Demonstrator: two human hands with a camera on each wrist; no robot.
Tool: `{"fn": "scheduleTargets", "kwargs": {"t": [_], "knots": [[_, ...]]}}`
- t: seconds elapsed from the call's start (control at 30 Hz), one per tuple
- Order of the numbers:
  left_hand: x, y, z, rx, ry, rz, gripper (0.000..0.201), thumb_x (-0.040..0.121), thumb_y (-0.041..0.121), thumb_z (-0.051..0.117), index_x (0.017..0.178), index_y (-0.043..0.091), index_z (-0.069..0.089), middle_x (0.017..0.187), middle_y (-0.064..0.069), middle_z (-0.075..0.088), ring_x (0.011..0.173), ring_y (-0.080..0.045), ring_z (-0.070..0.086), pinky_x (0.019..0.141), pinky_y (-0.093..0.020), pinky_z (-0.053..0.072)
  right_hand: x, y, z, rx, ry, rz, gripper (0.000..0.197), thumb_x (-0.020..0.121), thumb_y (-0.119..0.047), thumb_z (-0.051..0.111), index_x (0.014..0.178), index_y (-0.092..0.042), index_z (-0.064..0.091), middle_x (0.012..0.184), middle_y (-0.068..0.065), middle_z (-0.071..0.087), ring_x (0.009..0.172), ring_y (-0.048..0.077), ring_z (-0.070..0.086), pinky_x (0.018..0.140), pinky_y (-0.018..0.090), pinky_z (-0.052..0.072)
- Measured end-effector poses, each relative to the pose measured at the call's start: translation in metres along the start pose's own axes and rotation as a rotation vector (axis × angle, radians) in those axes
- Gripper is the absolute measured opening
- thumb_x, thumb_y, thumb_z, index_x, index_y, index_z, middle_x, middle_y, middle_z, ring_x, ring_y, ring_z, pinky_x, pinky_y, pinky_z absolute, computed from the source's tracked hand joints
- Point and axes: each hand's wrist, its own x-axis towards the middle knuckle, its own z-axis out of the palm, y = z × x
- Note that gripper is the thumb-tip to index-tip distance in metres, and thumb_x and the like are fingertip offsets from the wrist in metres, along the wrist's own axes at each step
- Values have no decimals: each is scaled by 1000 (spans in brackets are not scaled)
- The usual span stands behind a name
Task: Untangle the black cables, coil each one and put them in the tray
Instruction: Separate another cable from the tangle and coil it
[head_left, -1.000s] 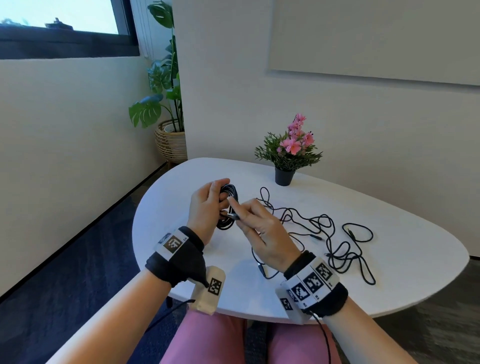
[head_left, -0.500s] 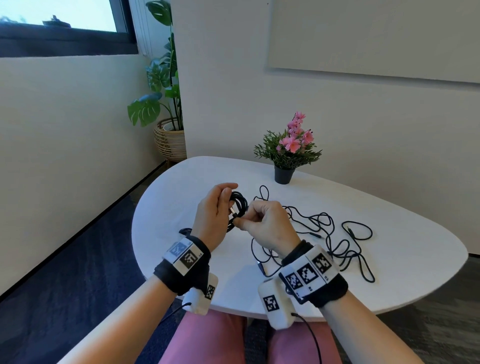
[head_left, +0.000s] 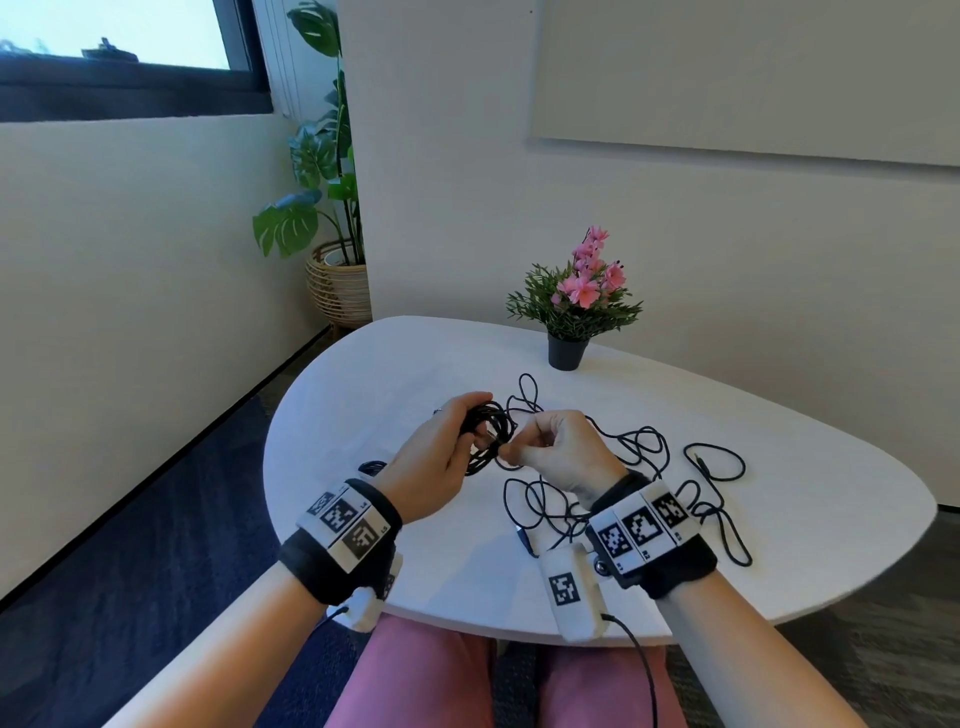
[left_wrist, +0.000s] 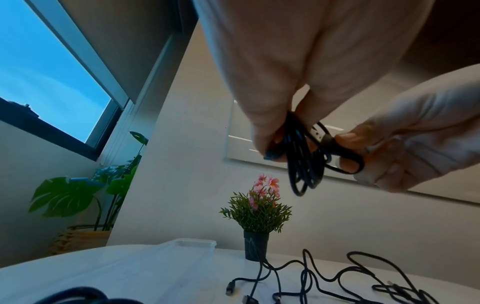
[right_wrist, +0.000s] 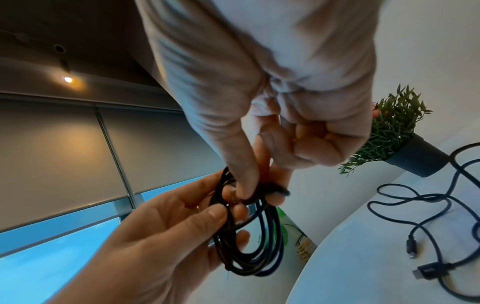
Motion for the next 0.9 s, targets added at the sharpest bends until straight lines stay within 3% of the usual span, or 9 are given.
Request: {"fn": "scheduleTargets", "kwargs": {"t": [0.1,0.23,0.3,0.37,0.5,0.63,0.77,0.83,0.9], "knots": [[5,-2,1,97,41,62,42,92,-2,47,131,12,50,114,-4,60,103,-17,56,87,-13,38,2,2,0,-60,36,2,21,74,-8,77,60,-12,62,66,11,66,63,17,57,68,32,48],[7,-5,5,94,83,78,40,91,-1,51,128,13,56,110,-3,62,96,-18,60,79,-1,36,0,8,10,-60,174,-9,19,72,-15,80,61,-15,64,70,11,70,64,22,63,66,33,52],[6,-5,8,-5,101,13,40,92,2,53,130,18,55,111,2,61,99,-16,60,84,-7,42,-2,8,16,170,251,30,17,73,-13,80,66,-8,65,63,10,66,53,19,59,56,29,53],[5,-5,12,-126,114,-47,41,92,3,54,129,21,55,112,4,61,102,-13,61,90,-19,48,-6,6,21,456,268,85,16,75,-7,77,73,1,63,58,8,58,48,16,57,51,25,54],[5,-1,9,-366,151,-116,41,92,0,53,124,26,56,108,6,58,93,-3,61,75,-12,46,-15,4,19,680,180,27,10,79,7,68,85,0,61,61,11,63,52,19,64,58,24,57],[5,2,8,-425,125,-95,43,91,-5,53,121,25,58,107,8,56,88,1,59,69,-12,45,-16,2,15,609,161,-125,22,75,8,71,88,-3,57,64,6,66,61,22,67,65,31,59],[3,3,11,-490,182,-68,46,91,-6,52,114,34,60,105,8,58,85,-7,60,68,-17,46,-11,3,12,422,210,-226,35,73,1,76,94,-11,52,76,3,59,64,23,64,71,43,58],[2,3,11,-497,184,-41,48,90,-7,52,112,35,62,104,9,59,82,-10,60,64,-23,48,-10,5,12,249,257,-283,35,72,-8,79,94,-17,53,85,-1,53,61,16,59,68,38,57],[1,4,11,-489,176,-21,51,90,-9,52,110,37,63,103,12,60,82,-11,59,61,-29,49,-10,9,13,16,309,-382,29,74,-17,78,93,-21,57,92,-3,54,59,7,52,66,22,51]]}}
